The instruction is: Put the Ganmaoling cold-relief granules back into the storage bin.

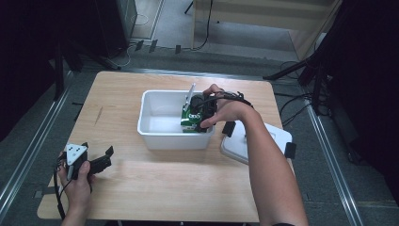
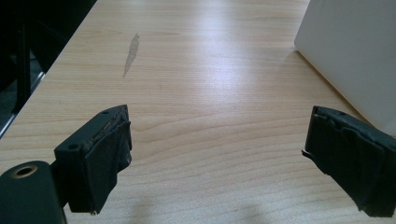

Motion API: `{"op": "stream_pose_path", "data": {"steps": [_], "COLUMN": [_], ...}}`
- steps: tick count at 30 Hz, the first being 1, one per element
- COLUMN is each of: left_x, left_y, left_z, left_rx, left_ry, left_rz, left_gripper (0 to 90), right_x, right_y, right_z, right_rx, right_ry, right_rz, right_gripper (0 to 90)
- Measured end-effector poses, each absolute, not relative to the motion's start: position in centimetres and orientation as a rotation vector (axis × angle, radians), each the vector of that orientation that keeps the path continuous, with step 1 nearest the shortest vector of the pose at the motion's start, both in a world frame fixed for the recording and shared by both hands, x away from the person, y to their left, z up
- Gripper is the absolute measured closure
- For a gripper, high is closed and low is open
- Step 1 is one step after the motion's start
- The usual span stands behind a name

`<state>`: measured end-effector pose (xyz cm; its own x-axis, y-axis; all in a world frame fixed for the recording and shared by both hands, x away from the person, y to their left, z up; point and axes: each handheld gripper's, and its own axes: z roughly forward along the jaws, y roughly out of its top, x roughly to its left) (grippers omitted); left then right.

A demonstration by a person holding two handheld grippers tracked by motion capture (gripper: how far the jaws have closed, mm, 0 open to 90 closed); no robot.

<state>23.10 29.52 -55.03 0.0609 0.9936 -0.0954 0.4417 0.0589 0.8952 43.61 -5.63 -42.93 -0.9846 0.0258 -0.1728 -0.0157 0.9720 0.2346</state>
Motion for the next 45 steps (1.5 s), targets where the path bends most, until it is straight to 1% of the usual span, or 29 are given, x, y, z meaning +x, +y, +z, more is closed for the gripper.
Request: {"op": "stream_pose_path", "data": {"steps": [3, 12, 21, 25, 27, 30, 40, 45], "left_x": [23.1, 23.2, 23.1, 23.2, 23.2, 23.2, 23.2, 23.2], "left_y": [29.5, 29.2, 29.3, 29.3, 29.2, 29.3, 29.3, 29.3], "left_z": [-55.0, -55.0, -55.0, -55.0, -55.0, -55.0, -55.0, -55.0], "left_rx": [1.507, 1.537, 1.529, 1.530, 1.529, 1.529, 1.529, 1.528], "left_ry": [1.503, 1.495, 1.498, 1.499, 1.500, 1.500, 1.498, 1.498], "left_rz": [0.841, 0.860, 0.854, 0.853, 0.856, 0.854, 0.851, 0.850], "left_gripper": [8.1, 8.1, 8.1, 8.1, 8.1, 8.1, 8.1, 8.1], "right_x": [43.8, 44.2, 44.5, 44.2, 43.9, 43.8, 42.9, 42.5], "right_y": [-5.6, -5.7, -6.6, -6.9, -7.0, -7.1, -8.5, -10.1], "right_z": [-43.6, -43.7, -43.2, -42.8, -42.4, -41.8, -38.8, -37.6], "right_rx": [0.035, 0.084, 0.144, 0.140, 0.148, 0.141, 0.165, 0.218], "right_ry": [2.965, 3.004, 2.992, 2.990, 2.985, 2.969, 2.912, 2.891], "right_rz": [0.340, 0.329, 0.344, 0.356, 0.370, 0.391, 0.458, 0.486], "right_gripper": [14.6, 13.4, 14.3, 13.1, 12.5, 8.3, 0.6, 0.0]}}
